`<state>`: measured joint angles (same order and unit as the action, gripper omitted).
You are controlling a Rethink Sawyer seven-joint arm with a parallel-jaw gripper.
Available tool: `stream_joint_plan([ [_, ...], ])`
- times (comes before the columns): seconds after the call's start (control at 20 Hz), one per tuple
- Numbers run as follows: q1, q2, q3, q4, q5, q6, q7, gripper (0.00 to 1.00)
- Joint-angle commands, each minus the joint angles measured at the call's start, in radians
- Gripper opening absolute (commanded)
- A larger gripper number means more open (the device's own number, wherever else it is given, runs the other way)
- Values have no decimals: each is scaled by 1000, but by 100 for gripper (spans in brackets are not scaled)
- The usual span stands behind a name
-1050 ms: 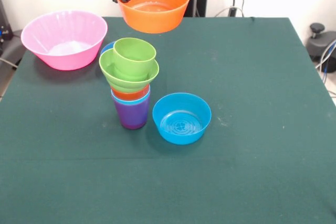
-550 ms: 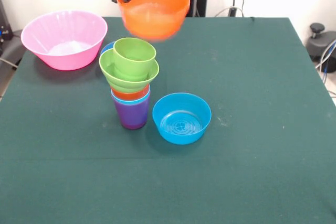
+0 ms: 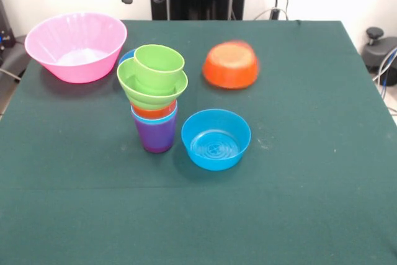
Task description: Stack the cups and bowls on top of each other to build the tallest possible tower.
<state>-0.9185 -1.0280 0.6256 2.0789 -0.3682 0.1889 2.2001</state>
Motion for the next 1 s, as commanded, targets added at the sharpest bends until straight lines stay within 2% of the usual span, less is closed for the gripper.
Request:
stream_joint_plan([
  [0.05,15,5,22,21,-11,75,-18,100],
  [0.65,36,25,6,16,-24,55,-3,100],
  [0.8,73,51,-33,0,-47,32,16,100],
  [1.0,176,138,-144,-60,-100,-34,56,100],
])
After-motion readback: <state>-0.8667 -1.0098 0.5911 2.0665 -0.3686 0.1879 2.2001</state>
